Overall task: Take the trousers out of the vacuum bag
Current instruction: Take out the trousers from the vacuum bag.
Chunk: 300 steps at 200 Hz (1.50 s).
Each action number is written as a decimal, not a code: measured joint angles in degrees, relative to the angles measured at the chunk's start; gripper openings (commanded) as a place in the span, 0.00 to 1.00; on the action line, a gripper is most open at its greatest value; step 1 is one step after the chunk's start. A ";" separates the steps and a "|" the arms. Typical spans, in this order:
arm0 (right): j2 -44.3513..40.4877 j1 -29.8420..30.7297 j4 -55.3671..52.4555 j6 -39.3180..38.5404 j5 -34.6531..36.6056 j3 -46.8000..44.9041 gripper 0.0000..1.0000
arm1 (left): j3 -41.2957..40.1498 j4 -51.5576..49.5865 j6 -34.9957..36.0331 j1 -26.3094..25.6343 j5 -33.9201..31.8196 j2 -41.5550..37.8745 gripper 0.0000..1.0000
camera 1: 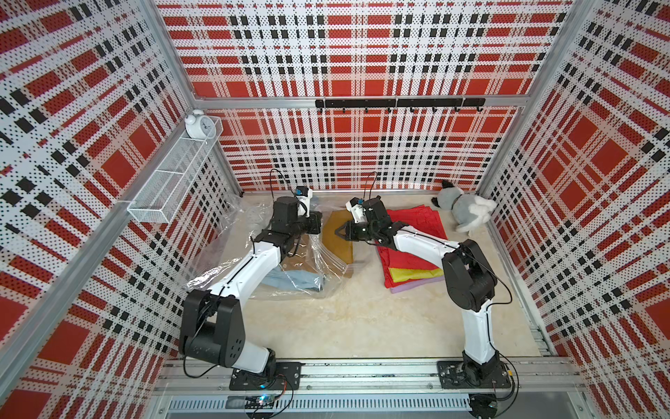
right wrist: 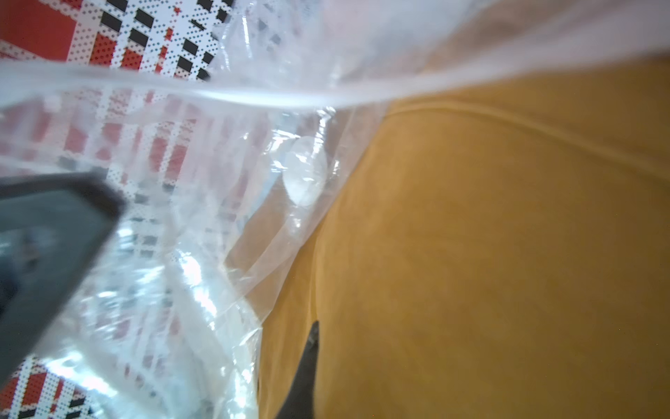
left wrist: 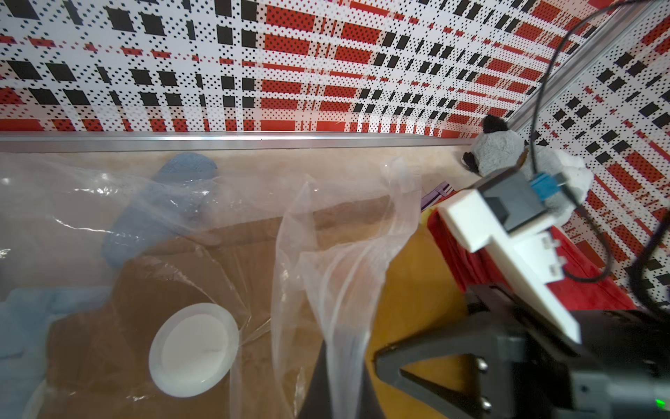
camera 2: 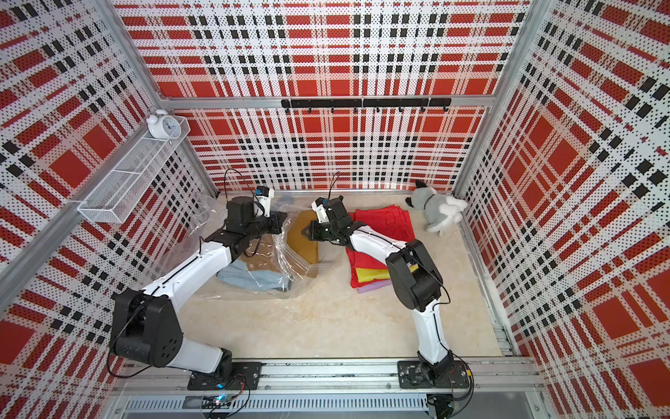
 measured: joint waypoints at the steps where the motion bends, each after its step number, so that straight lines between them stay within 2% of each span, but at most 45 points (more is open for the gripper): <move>1: -0.17 0.00 -0.31 -0.26 0.09 0.15 0.00 | 0.00 0.04 0.00 0.00 0.00 0.00 0.00; 56: -6.45 -2.69 -10.38 -5.35 3.28 2.16 0.00 | 0.00 0.48 -0.02 0.04 -0.07 0.00 0.00; 151: -15.45 -7.08 -22.97 -8.17 4.76 11.54 0.00 | 0.00 0.46 -0.79 0.74 -1.36 0.00 0.00; 228: -24.59 -12.31 -23.04 -5.70 10.54 13.79 0.00 | 0.00 0.33 -1.49 1.18 -2.14 0.00 0.00; 300: -27.02 -19.37 -16.74 -0.50 16.57 8.46 0.00 | 0.00 0.28 -1.73 1.27 -2.56 0.00 0.00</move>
